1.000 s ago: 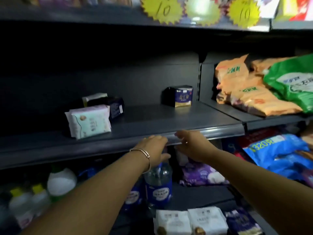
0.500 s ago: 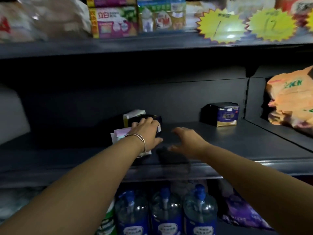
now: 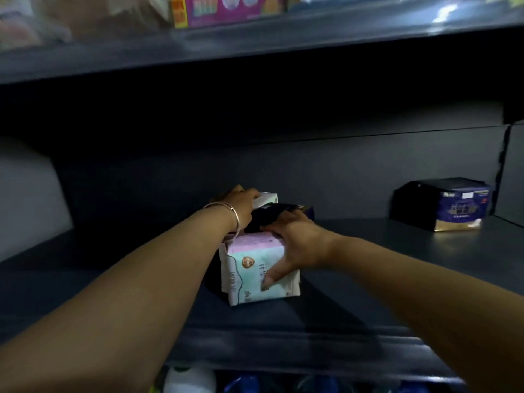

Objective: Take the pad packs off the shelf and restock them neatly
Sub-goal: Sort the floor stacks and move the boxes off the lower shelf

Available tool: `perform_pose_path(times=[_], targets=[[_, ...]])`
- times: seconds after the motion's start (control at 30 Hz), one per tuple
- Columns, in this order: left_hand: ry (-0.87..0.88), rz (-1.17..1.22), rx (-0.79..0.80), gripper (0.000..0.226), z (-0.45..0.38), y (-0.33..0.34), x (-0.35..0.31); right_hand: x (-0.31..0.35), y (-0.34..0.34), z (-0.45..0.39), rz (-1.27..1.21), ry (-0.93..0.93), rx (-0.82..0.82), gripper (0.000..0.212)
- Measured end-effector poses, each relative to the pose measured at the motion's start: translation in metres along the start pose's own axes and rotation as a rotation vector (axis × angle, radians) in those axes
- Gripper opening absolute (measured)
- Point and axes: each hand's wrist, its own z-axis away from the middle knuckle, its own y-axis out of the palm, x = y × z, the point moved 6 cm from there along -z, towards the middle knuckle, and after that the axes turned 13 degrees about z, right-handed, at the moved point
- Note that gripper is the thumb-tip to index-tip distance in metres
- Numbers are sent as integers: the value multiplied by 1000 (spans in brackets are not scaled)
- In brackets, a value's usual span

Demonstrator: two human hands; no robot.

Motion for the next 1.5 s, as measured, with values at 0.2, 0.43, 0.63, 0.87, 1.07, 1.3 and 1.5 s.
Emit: perform_pose_path(times=[0.2,0.43,0.63,0.87,1.07,1.3,1.5], targets=[[22,50,-3,42,-49,9,-4,-46,-7,2,-188,9,27,82],[21,85,64,38,-83,42,-12,-60,-2,-8,-219,-30,35,79],[-19,80,82,36,-102,44,-11,-67,5,-17,-184,-27,62,85],[-207,-18,111,33,-122,56,30,-67,7,-14,-246,18,100,71],[-296,-135,137,46,-116,52,53,-62,4,-4,-239,64,44,79],[-444,40,48,84,-12,13,29,-44,-8,14,-138,134,-138,90],[-346,94,16,94,42,-12,27,-19,-32,43,-100,170,-213,87]])
